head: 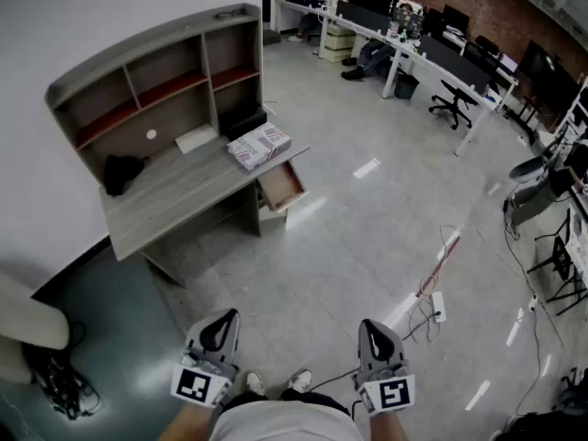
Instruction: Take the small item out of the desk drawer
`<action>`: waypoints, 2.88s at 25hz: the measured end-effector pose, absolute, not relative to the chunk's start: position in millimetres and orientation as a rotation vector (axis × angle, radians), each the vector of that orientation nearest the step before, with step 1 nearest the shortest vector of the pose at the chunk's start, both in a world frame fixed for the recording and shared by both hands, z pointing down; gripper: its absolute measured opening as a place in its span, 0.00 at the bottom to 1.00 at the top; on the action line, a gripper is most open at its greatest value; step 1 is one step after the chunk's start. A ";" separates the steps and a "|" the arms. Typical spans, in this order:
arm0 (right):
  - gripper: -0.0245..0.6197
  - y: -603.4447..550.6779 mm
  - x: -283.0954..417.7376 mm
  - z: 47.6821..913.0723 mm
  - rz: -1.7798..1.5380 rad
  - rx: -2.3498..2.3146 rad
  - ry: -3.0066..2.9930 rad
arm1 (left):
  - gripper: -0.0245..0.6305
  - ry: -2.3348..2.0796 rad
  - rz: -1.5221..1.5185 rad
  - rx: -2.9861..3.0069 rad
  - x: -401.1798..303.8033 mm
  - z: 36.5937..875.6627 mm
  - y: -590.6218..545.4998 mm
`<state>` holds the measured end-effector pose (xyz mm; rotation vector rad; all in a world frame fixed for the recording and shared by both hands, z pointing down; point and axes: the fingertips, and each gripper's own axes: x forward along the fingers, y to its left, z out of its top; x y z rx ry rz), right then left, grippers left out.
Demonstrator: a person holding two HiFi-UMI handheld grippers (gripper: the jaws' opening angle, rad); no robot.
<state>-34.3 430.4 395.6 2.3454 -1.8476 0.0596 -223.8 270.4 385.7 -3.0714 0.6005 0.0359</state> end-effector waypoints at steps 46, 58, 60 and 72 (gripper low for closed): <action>0.07 110.6 173.3 440.4 0.158 2.012 -1.785 | 0.06 0.557 0.003 -3.251 32.9 444.8 -34.3; 0.08 10.7 219.0 547.0 0.076 1.565 -1.963 | 0.06 0.870 -0.104 -3.128 54.0 438.5 -82.6; 0.08 -2.9 226.3 574.0 0.033 1.477 -1.952 | 0.06 0.921 -0.122 -3.119 55.8 447.4 -86.4; 0.12 -72.8 242.4 715.9 -0.068 1.074 -1.966 | 0.06 1.179 -0.313 -3.132 62.9 535.1 -93.4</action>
